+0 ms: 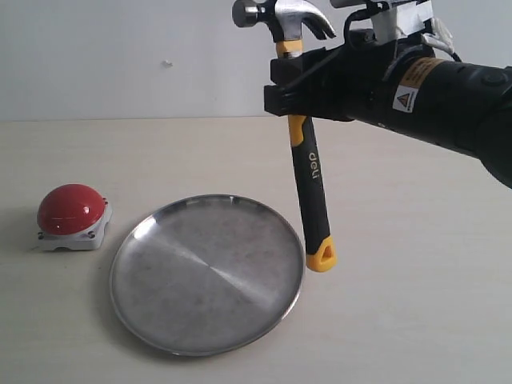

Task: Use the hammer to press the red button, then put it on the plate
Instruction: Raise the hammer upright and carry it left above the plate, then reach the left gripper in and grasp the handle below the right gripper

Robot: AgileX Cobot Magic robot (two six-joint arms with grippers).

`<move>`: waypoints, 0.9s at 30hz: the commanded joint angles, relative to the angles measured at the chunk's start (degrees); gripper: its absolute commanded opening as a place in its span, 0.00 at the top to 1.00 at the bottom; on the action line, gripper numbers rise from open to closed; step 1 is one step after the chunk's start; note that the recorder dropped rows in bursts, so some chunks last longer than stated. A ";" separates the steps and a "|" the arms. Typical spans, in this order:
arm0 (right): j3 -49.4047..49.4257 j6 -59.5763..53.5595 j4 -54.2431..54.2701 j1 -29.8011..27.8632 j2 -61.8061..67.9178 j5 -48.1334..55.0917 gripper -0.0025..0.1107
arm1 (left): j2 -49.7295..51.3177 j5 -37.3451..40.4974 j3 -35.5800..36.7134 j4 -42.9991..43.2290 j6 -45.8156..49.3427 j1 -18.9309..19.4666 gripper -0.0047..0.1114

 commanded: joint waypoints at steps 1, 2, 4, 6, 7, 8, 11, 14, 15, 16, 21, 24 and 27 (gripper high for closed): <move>-0.45 0.09 0.21 -0.18 -1.25 -6.71 0.98 | 18.69 -4.94 -8.26 16.64 -12.09 -0.29 0.67; -0.45 0.89 -0.23 -0.18 -1.25 -6.80 0.98 | 24.13 -8.73 -9.81 21.83 -15.21 -0.29 0.57; -0.45 1.27 -1.46 -0.18 -1.25 -7.79 0.98 | 35.53 -17.84 -12.90 32.55 -19.29 -0.29 0.37; -0.86 1.82 -1.74 -0.18 -1.25 -8.33 0.98 | 46.01 -24.26 -15.40 37.84 -21.10 -0.70 0.29; -1.36 3.40 -1.85 -0.18 -1.25 -8.33 0.98 | 52.65 -26.96 -17.22 39.97 -21.61 -1.52 0.29; -1.79 5.17 -1.97 -0.18 -1.25 -8.22 0.98 | 56.86 -27.67 -18.37 40.37 -21.61 -2.37 0.29; -3.25 10.64 -4.23 -0.18 -1.25 -8.35 0.98 | 69.99 -28.02 -22.75 40.37 -19.47 -6.56 0.29; -3.85 15.53 -7.99 -0.18 -1.25 -8.24 0.98 | 81.07 -30.02 -27.03 40.45 -16.97 -12.08 0.29; -3.85 16.53 -8.11 -0.18 -1.25 -8.44 0.98 | 84.03 -30.95 -28.51 40.45 -16.15 -14.06 0.29; -3.85 16.65 -8.11 -0.18 -1.25 -8.44 0.98 | 86.51 -31.30 -30.02 40.32 -14.75 -16.10 0.29; -3.85 16.67 -8.11 -0.18 -1.25 -8.17 0.98 | 93.18 -30.69 -36.05 40.17 -12.28 -23.36 0.29; -3.85 16.67 -7.00 -0.18 -1.25 -7.61 0.98 | 93.61 -29.10 -37.96 40.17 -12.14 -25.80 0.29; -3.85 16.67 -6.50 -0.18 -1.25 -7.56 0.98 | 93.18 -26.42 -38.63 39.84 -12.14 -27.28 0.29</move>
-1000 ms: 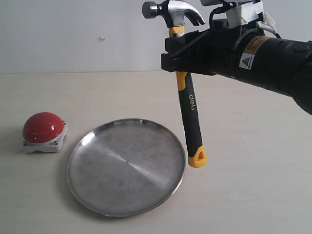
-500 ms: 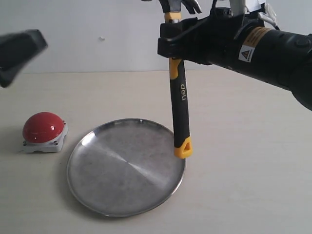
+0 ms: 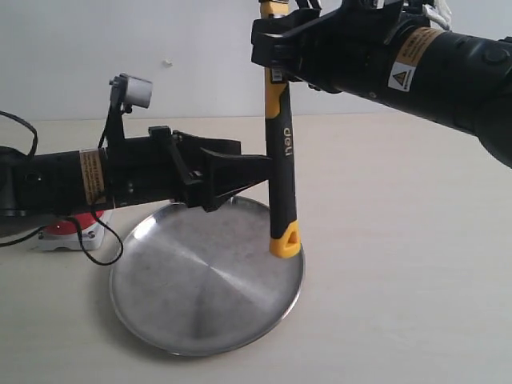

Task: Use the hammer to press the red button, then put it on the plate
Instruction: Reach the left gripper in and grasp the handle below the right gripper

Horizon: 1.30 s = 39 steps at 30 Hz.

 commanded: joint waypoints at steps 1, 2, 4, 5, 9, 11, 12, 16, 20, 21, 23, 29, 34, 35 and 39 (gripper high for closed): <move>-1.06 0.19 1.77 -0.18 -1.18 -3.53 0.98 | -0.45 2.94 -1.48 -0.82 0.48 -2.43 0.29; -1.06 0.19 2.04 -0.18 -1.18 -3.53 0.98 | -0.45 4.63 -1.93 -0.94 0.48 -3.18 0.29; -1.06 0.19 3.02 -0.18 -1.06 -3.53 0.98 | -0.45 8.16 -2.66 -0.94 0.48 -4.38 0.29; -1.06 0.19 3.28 -0.18 -0.95 -3.53 0.98 | -0.45 9.98 -3.18 -0.94 0.48 -5.20 0.29; -1.06 -1.53 4.39 -0.18 0.19 -3.53 0.98 | -0.74 11.08 -3.45 -1.65 1.82 -6.16 0.29; -1.06 -4.06 5.69 -0.18 0.74 -3.53 0.98 | -1.54 11.20 -3.45 -1.63 1.82 -6.16 0.29; -1.06 -5.62 6.95 -0.18 1.11 -3.53 0.98 | -1.96 11.32 -3.33 -1.63 1.71 -6.00 0.29; -1.06 -8.83 10.59 -0.18 1.48 -4.18 0.98 | -2.77 11.32 -3.33 -1.79 0.97 -6.25 0.29; -1.06 -9.47 11.22 -0.18 1.48 -4.57 0.98 | -2.64 11.32 -3.33 -1.51 -1.91 -6.25 0.29; -1.06 -9.54 11.23 -0.18 1.48 -4.57 0.98 | -2.64 11.10 -3.33 -1.36 -2.05 -6.35 0.29; -1.06 -9.54 11.45 -0.18 1.57 -4.57 0.98 | -2.64 11.00 -3.33 -1.86 -2.05 -6.47 0.29; -1.06 -11.35 12.90 -0.18 1.57 -4.83 0.98 | -2.64 9.32 -3.33 -2.42 -2.33 -6.47 0.29; -1.06 -9.17 12.90 -0.18 1.57 -6.81 0.98 | -2.64 11.44 -3.33 -4.87 -2.67 -8.42 0.29; -1.06 -9.04 12.90 -0.08 1.57 -7.25 0.98 | -2.64 11.54 -3.33 -5.25 -2.06 -9.09 0.29; -1.06 -9.48 12.90 -0.08 1.57 -7.26 0.98 | -2.64 12.42 -3.33 -10.65 0.07 -11.01 0.29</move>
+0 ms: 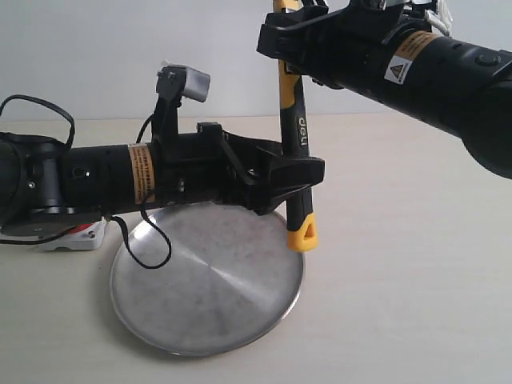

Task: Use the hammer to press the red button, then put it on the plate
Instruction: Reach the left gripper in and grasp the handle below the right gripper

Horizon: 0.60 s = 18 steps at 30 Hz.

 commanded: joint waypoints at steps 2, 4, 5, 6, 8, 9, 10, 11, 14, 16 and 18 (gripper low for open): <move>-1.06 0.37 0.53 0.14 -0.55 -4.85 0.98 | -0.33 4.61 -0.21 -6.82 2.34 -1.01 0.29; -1.06 1.84 0.53 0.14 -0.55 -4.85 0.98 | -0.08 4.85 -0.21 -6.82 2.80 -1.01 0.37; -1.06 2.01 0.53 0.14 -0.55 -4.85 0.98 | -0.08 4.18 -0.32 -6.82 2.80 -1.01 0.41; -1.06 1.99 0.33 0.27 -0.55 -4.85 0.98 | -0.08 3.91 -0.56 -6.61 2.67 -1.01 0.44; -1.06 3.28 -0.54 0.43 -0.55 -4.75 0.98 | 0.03 3.91 -1.34 -6.38 2.47 -1.65 0.43; -1.06 3.28 -0.54 0.43 -0.55 -4.63 0.98 | 0.03 3.91 -1.47 -6.38 2.28 -2.14 0.43; -1.06 3.17 -0.54 0.43 -0.55 -4.63 0.98 | 0.13 4.33 -1.47 -6.17 2.16 -2.42 0.44; -1.06 3.04 -0.54 0.43 -0.55 -4.63 0.98 | 0.13 4.99 -1.47 -6.04 2.17 -2.78 0.45; -1.06 3.04 -0.69 0.43 -0.55 -4.63 0.98 | 0.13 7.34 -1.47 -6.04 1.42 -2.83 0.56; -1.06 2.91 -0.70 0.43 -0.55 -4.63 0.98 | 0.13 7.72 -1.47 -5.91 1.53 -2.83 0.77; -1.06 2.67 -1.52 0.43 -0.55 -4.63 0.98 | 0.13 7.34 -1.47 -5.63 2.27 -2.83 0.95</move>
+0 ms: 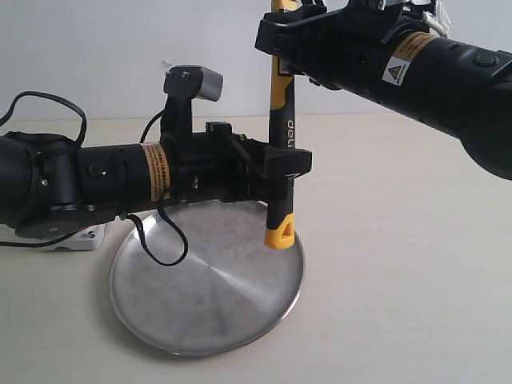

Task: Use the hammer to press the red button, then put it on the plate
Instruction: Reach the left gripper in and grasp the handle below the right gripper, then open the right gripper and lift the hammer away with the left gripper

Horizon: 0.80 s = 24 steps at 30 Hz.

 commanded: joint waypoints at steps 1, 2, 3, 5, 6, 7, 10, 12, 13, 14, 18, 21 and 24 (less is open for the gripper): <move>-1.06 -0.33 -1.91 0.07 -0.55 -4.41 0.98 | 0.13 0.04 -0.33 -0.02 1.08 -0.25 0.96; -1.06 -0.33 -2.77 0.07 -0.55 -4.41 0.98 | 0.13 -0.61 -0.33 0.14 1.54 -0.25 0.96; -1.06 -0.33 -3.49 0.07 -0.55 -4.41 0.98 | 0.13 -1.07 -0.33 0.14 1.69 -0.25 0.96; -1.06 -0.33 -3.74 0.07 -0.55 -4.12 0.98 | 0.13 -1.88 -0.33 0.14 1.85 -0.25 0.96; -1.06 -0.33 -3.74 0.07 -0.55 -3.63 0.98 | 0.13 -2.14 -0.33 0.14 1.85 -0.25 0.96; -1.06 -0.43 -3.74 0.07 -0.55 -2.86 0.98 | 0.13 -2.27 -0.33 0.14 1.85 -0.25 0.96; -1.06 -3.05 -3.74 0.07 -0.55 0.72 0.92 | 0.02 -2.43 -0.33 0.14 2.58 0.19 0.96; -1.06 -4.89 -3.74 0.07 -0.55 3.32 0.82 | 0.02 -2.90 -0.33 0.14 2.58 0.77 0.96; -1.06 -5.59 -3.74 0.07 -0.55 4.22 0.77 | 0.02 -3.21 -0.33 0.14 2.58 1.12 0.96; -1.06 -6.00 -3.74 0.07 -0.55 5.25 0.68 | 0.02 -3.48 -0.33 0.14 2.58 1.47 0.96; -1.06 -6.44 -3.74 0.07 -1.02 8.05 0.41 | 0.02 -3.93 -0.33 0.14 2.48 2.13 0.96; -1.06 -7.97 -3.74 0.07 -1.78 10.97 0.35 | 0.02 -5.63 -0.33 0.28 2.48 3.11 0.96; -1.06 -9.11 -4.24 -0.05 -2.65 12.58 0.35 | -0.37 -7.72 -0.33 0.65 2.33 4.77 0.96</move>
